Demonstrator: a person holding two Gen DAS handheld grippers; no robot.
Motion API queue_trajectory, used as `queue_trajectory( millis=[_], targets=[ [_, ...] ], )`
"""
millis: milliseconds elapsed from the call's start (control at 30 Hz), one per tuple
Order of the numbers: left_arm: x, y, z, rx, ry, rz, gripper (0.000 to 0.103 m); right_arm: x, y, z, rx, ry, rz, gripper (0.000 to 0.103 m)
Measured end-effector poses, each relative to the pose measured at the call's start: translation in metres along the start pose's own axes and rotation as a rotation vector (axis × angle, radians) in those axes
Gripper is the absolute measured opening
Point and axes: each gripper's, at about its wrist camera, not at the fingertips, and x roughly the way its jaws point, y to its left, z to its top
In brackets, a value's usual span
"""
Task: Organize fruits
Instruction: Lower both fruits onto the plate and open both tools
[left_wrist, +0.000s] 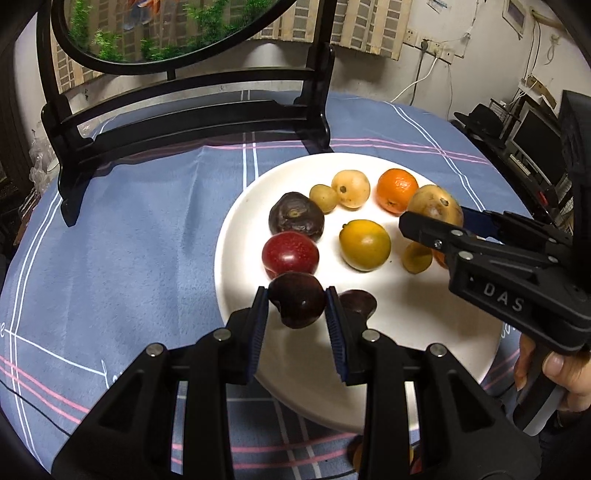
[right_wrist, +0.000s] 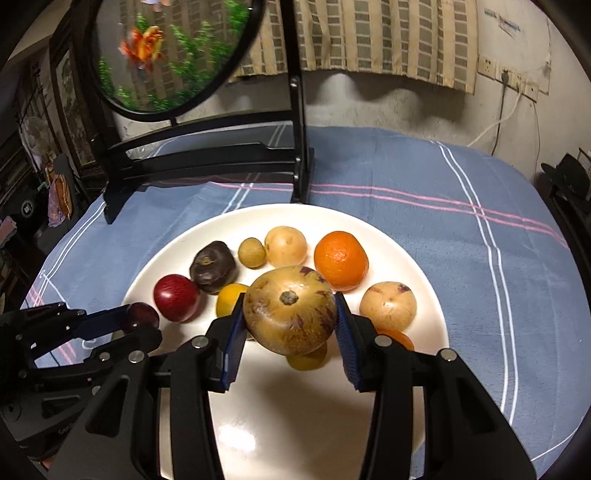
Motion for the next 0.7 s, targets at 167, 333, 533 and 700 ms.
queue_trajectory(
  millis=[167,333,533,700],
  targets=[
    [-0.001,-0.001,0.0,-0.003,0.0,0.012,0.037,0.004,-0.004,0.001,0.028,0.012,0.017,0.058],
    [-0.014,-0.005,-0.002,0.007,-0.022,0.018,0.048,-0.012,-0.004,0.0,0.035,-0.033,0.025,0.06],
    [-0.041,-0.01,-0.01,0.016,-0.053,0.021,0.057,-0.042,-0.005,-0.013,0.044,-0.053,0.045,0.06],
    [-0.071,-0.016,-0.025,0.017,-0.082,0.038,0.073,-0.078,-0.01,-0.037,0.067,-0.068,0.056,0.06]
  ],
)
